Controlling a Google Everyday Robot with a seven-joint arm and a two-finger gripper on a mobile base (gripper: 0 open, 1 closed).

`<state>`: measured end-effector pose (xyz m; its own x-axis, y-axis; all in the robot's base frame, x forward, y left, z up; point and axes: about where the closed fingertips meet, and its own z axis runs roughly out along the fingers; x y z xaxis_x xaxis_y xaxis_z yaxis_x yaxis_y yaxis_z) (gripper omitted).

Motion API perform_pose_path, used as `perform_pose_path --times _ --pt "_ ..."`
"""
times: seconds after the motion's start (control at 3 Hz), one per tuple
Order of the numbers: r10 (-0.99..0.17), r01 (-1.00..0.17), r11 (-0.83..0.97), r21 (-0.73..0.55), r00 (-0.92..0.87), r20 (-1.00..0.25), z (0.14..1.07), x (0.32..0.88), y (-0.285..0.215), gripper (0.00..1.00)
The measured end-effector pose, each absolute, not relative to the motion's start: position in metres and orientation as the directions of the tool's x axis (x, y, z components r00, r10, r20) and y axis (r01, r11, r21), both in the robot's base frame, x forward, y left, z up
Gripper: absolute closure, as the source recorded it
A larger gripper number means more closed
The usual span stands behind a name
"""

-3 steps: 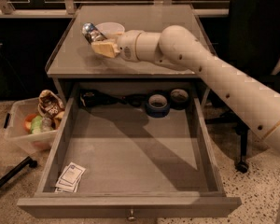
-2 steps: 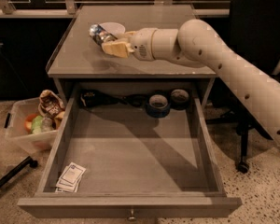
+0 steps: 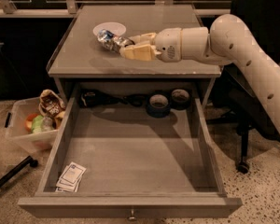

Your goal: Place redbull can into top drawer

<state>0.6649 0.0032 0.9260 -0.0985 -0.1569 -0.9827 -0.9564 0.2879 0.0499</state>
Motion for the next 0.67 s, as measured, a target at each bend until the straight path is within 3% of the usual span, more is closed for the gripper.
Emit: perform_pose_path --times 0.67 --pt "-0.191 -0.975 0.216 0.061 -0.103 -0.976 0.9199 0.6456 0.0084 1.0"
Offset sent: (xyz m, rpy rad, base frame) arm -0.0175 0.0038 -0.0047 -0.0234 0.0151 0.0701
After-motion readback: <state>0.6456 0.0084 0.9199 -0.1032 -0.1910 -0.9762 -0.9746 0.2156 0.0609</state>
